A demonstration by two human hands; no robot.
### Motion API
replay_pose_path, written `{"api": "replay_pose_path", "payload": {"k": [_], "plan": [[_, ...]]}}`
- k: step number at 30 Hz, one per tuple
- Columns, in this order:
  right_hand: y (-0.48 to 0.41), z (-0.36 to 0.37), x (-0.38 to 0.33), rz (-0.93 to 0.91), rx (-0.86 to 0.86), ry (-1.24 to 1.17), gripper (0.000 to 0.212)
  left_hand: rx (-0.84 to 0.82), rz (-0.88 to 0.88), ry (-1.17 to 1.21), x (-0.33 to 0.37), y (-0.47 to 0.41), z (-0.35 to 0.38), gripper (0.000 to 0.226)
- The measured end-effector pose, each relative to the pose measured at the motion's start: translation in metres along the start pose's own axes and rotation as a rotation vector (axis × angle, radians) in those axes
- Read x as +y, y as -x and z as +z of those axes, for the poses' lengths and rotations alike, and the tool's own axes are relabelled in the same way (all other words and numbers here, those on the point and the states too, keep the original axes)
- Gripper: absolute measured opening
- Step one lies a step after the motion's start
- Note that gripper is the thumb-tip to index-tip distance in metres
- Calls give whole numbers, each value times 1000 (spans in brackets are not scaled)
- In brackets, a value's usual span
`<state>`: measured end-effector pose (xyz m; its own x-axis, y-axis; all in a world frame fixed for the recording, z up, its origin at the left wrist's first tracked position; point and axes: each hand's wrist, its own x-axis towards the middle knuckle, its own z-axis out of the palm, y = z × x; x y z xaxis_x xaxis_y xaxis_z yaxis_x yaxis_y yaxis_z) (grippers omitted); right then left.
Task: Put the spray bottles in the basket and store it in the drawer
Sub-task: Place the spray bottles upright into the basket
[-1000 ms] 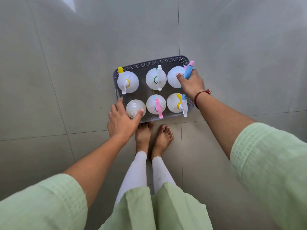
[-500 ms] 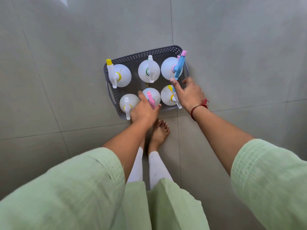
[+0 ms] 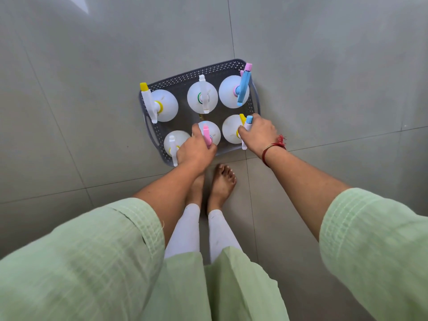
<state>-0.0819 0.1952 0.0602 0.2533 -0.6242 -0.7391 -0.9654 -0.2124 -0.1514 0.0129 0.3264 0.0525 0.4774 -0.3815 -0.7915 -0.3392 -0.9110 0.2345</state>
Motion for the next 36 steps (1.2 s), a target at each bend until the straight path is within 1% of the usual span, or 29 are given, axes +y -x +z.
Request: {"api": "replay_pose_path", "payload": {"k": [3, 5, 7, 10, 12, 15, 17, 19, 22, 27, 31, 34, 36], "plan": [[4, -1, 2, 18, -1, -8, 57, 23, 2, 4, -4, 6, -5, 72], [9, -5, 2, 55, 62, -25, 72, 78, 17, 3, -7, 14, -11, 76], [13, -11, -1, 71, 152, -59, 78, 124, 43, 29, -12, 21, -17, 75], [7, -25, -13, 55, 227, -179, 74, 137, 80, 74, -21, 27, -25, 69], [-6, -33, -25, 2, 232, -214, 64, 115, 161, 106, -27, 28, -31, 53], [-32, -42, -45, -39, 158, -215, 51, 120, 336, 174, -34, 28, -39, 27], [-47, -45, -56, -42, 107, -219, 48, 166, 397, 197, -36, 28, -44, 21], [-56, -46, -62, -38, 99, -204, 48, 200, 401, 213, -38, 26, -49, 20], [-57, -44, -64, -33, 130, -164, 48, 213, 381, 237, -43, 24, -54, 18], [-50, -38, -58, -108, 150, -70, 45, 279, 351, 260, -53, 24, -60, 16], [-49, -42, -54, -128, 128, -76, 46, 336, 344, 294, -57, 26, -68, 16], [-42, -45, -50, -144, 140, -94, 57, 403, 324, 339, -59, 28, -75, 16], [-35, -48, -45, -102, 217, -182, 70, 492, 245, 437, -64, 27, -80, 17]]}}
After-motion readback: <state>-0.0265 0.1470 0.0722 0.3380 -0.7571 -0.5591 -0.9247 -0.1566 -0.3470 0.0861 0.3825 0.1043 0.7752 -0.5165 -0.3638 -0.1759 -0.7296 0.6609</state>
